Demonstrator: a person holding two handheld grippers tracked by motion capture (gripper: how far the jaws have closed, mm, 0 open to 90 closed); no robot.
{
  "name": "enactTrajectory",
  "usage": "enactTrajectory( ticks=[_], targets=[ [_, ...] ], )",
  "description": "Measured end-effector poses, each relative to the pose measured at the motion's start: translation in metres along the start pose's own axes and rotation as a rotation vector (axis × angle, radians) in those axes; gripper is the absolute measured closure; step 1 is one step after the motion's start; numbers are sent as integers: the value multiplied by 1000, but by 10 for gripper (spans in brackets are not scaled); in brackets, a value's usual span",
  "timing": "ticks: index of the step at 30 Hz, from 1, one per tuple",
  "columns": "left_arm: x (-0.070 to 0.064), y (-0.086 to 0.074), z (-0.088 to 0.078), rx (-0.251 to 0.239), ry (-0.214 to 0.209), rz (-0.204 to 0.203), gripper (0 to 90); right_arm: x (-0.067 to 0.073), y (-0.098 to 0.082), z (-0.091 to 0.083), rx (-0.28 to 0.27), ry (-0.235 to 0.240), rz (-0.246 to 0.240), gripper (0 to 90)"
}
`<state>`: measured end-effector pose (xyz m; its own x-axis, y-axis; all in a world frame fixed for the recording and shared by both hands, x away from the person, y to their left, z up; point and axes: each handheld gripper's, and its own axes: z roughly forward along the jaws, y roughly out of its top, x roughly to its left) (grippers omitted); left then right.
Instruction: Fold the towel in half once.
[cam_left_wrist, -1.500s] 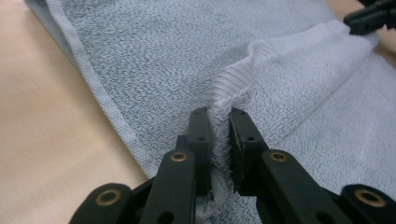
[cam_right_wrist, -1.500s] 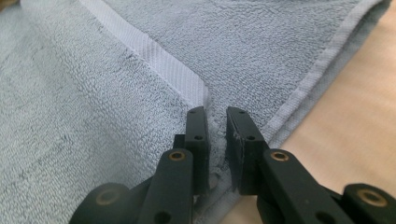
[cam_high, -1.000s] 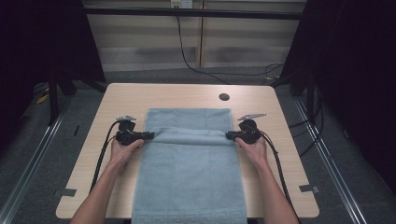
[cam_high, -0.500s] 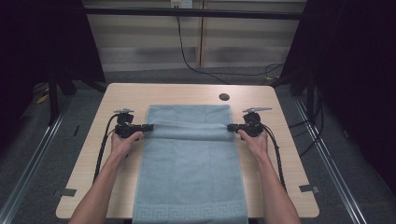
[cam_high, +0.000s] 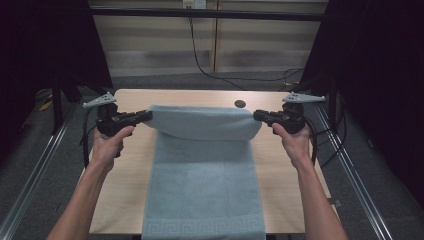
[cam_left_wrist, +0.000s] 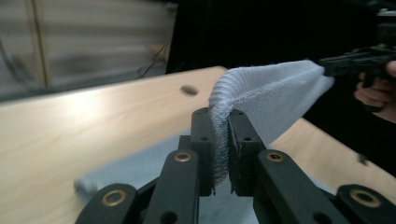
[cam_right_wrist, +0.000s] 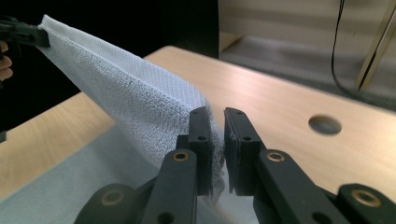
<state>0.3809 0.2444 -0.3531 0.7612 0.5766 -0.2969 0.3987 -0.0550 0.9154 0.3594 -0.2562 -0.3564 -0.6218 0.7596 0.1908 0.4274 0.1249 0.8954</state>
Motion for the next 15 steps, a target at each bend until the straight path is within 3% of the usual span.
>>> enactTrajectory(
  ticks=[3, 5, 8, 11, 15],
  targets=[
    [-22, 10, -24, -48, -32, 40, 826, 17, 12, -25, -44, 25, -34, 819],
    [-34, 7, -37, -64, -43, 53, 825, 29, 14, -39, -68, 51, -51, 819],
    [-51, -13, -51, -40, -32, 59, 825, 47, 3, -53, -52, 65, -63, 818],
    [-62, -36, -65, -46, -69, 38, 825, 58, -19, -63, -33, 97, -47, 818],
    [-77, -63, -76, -4, -86, 49, 822, 71, -43, -76, -24, 124, -36, 816]
  ],
)
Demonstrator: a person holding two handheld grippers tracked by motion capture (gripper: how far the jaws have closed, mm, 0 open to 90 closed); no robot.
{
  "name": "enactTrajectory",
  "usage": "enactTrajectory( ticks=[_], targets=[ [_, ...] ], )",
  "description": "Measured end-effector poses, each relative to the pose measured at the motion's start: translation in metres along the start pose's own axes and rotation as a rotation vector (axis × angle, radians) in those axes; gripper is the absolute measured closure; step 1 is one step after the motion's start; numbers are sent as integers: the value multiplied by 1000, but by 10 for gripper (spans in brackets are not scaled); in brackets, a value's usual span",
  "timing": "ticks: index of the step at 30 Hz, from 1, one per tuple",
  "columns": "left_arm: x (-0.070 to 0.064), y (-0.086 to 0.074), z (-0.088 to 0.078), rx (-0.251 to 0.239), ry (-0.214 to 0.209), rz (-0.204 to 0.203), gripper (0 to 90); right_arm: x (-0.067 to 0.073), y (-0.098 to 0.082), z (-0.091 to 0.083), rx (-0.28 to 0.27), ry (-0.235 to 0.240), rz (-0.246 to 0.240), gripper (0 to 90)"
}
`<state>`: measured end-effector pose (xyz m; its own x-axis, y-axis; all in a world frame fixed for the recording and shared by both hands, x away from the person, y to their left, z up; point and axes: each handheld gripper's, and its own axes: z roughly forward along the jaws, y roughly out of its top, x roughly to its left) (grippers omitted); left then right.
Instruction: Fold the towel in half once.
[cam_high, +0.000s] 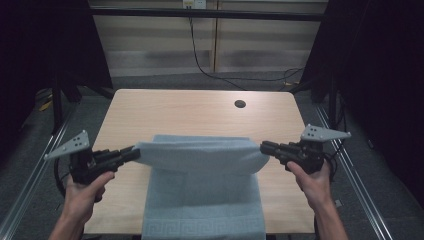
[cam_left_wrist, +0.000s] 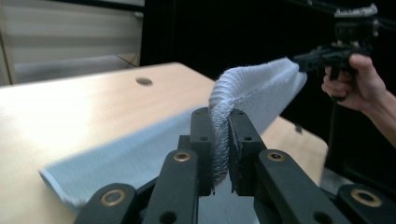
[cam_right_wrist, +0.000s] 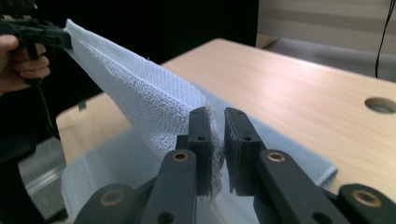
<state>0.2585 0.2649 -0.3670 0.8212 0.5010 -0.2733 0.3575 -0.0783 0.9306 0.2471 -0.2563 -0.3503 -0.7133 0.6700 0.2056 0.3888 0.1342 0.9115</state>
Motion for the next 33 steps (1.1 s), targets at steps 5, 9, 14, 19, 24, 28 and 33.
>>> enactTrajectory(
  ticks=[5, 9, 14, 19, 24, 28, 33],
  targets=[
    [-15, -45, -4, 93, -20, -8, 818, 13, -37, -9, 45, 16, 11, 809],
    [-16, -81, -4, 189, -21, -25, 816, 20, -70, -10, 94, 27, 40, 840],
    [-21, -115, -1, 277, -58, -52, 801, 26, -109, -11, 123, 52, 104, 847],
    [-23, -121, -5, 284, -151, -65, 710, 33, -120, 0, 163, 74, 101, 812],
    [-24, -117, -8, 293, -204, -58, 618, 39, -122, 24, 233, 92, 73, 717],
    [-20, -109, -3, 270, -216, -58, 555, 36, -127, 41, 291, 85, 78, 660],
    [-3, -106, 14, 273, -161, -67, 562, 31, -135, 51, 353, 92, 89, 577]
  ],
)
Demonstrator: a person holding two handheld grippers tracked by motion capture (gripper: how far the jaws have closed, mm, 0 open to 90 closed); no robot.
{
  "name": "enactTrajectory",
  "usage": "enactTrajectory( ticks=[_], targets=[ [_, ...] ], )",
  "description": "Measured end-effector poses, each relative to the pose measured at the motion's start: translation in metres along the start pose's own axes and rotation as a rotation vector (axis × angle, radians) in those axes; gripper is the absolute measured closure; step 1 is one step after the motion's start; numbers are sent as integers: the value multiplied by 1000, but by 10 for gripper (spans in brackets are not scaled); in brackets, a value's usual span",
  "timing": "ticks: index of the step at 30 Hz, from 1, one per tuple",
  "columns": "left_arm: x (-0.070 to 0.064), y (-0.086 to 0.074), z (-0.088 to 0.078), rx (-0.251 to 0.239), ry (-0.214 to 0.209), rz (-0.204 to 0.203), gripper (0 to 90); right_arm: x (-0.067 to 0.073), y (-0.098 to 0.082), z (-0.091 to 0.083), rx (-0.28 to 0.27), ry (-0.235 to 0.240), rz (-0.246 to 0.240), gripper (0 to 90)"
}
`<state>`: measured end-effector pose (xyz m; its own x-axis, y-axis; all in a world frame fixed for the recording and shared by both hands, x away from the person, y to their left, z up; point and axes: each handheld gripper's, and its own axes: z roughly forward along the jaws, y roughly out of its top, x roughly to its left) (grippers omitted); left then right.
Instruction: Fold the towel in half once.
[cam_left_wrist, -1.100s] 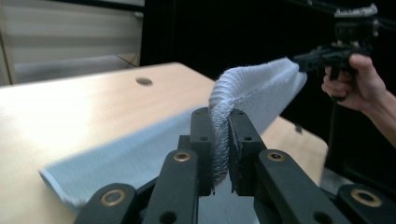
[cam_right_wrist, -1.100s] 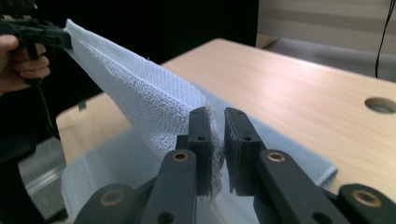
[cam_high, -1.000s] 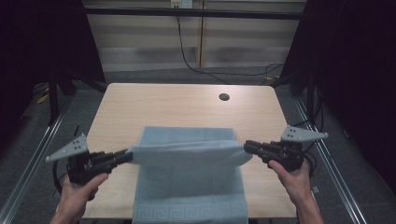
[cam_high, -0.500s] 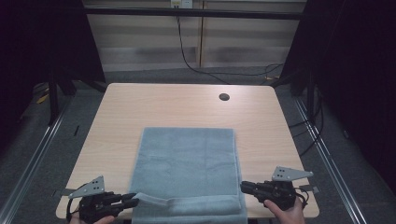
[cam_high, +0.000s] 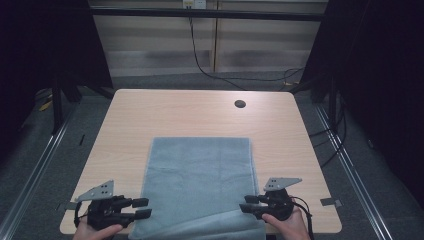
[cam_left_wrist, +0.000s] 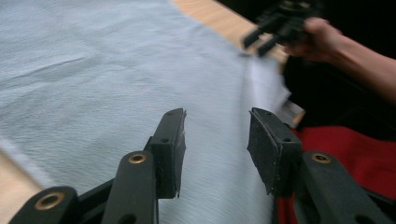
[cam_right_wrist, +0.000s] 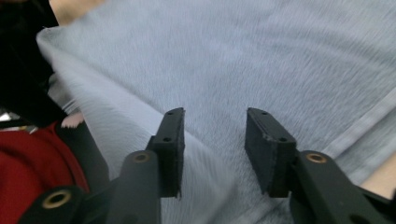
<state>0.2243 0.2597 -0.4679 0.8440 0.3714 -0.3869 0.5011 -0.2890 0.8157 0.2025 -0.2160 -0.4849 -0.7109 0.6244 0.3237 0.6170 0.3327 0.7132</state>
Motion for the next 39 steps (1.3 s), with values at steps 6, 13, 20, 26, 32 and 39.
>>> enactTrajectory(
  ticks=[6, 13, 20, 26, 32, 39],
  targets=[
    [22, 7, 24, 84, 44, -2, 564, 1, -8, 2, 37, 25, -3, 554],
    [53, 20, 32, 67, 99, -34, 564, -10, 7, -3, -21, -2, -1, 550],
    [83, 33, 41, 42, 168, -53, 580, -35, 30, 10, -50, -38, 2, 552],
    [105, 46, 52, 67, 238, -92, 583, -62, 46, 25, -45, -72, 35, 535],
    [119, 40, 59, 86, 259, -96, 615, -81, 54, 43, -26, -113, 46, 537],
    [108, 36, 59, 123, 305, -27, 636, -74, 50, 45, 12, -132, 26, 537]
  ],
)
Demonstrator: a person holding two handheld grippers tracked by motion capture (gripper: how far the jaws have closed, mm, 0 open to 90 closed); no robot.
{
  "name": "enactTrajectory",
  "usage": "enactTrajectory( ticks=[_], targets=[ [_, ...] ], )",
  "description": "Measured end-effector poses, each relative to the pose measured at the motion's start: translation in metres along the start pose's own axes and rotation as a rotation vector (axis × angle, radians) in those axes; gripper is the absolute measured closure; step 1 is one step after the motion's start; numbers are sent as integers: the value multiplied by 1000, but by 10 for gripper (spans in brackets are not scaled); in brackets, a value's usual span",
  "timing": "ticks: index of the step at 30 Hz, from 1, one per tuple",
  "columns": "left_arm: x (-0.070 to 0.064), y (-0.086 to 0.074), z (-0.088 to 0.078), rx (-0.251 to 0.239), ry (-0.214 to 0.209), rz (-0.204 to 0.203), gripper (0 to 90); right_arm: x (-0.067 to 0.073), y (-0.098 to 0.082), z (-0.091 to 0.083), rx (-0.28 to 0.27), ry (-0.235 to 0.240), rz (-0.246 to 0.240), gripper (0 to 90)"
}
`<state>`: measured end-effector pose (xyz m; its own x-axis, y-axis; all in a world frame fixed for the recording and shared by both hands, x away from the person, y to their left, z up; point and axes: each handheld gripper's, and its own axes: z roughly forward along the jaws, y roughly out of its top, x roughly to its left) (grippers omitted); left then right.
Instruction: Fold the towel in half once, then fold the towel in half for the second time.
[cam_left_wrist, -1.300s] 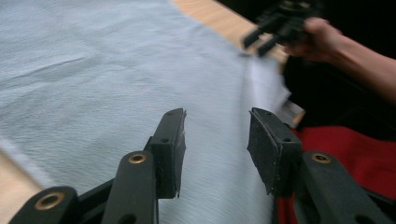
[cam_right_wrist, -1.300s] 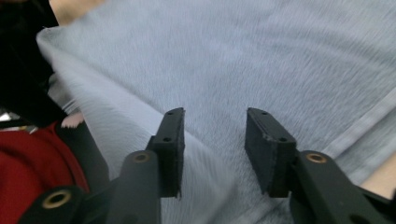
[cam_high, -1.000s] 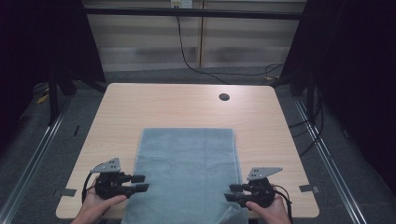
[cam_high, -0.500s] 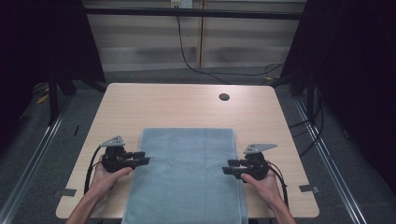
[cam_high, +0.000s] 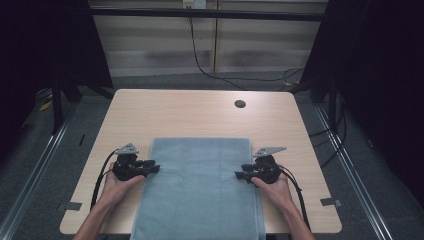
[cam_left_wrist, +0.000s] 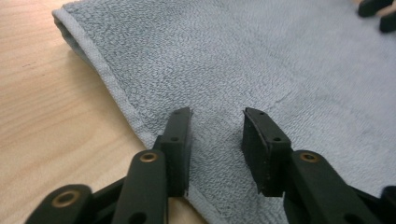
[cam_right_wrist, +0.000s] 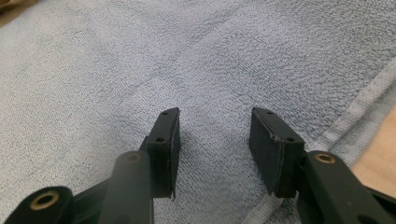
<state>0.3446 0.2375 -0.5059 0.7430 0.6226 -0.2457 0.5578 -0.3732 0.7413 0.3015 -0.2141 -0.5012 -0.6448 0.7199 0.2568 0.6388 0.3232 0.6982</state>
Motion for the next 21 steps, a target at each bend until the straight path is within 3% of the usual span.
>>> enactTrajectory(
  ticks=[2, 4, 6, 12, 13, 16, 18, 20, 21],
  targets=[
    [-5, -2, -2, 7, -1, 16, 639, 2, -2, -1, 1, 2, -9, 537],
    [-11, -6, -5, 9, -10, -3, 639, 5, -5, -4, 9, 5, -7, 539],
    [-19, -12, -9, 14, -30, 21, 638, 8, -8, -8, 18, 9, -13, 540],
    [-32, -27, -21, 17, -70, -8, 638, 21, -22, -19, 32, 22, -30, 545],
    [-38, -28, -22, 19, -54, -4, 638, 25, -23, -20, 39, 15, -39, 544],
    [-50, -34, -26, 35, -64, 25, 635, 32, -30, -25, 42, 14, -52, 545],
    [-52, -37, -30, 46, -97, -25, 635, 36, -35, -29, 38, 25, -48, 546],
    [-55, -39, -33, 48, -102, 11, 629, 41, -37, -31, 55, 23, -57, 547],
    [-54, -38, -34, 44, -114, 6, 611, 42, -37, -32, 55, 23, -63, 548]
  ],
)
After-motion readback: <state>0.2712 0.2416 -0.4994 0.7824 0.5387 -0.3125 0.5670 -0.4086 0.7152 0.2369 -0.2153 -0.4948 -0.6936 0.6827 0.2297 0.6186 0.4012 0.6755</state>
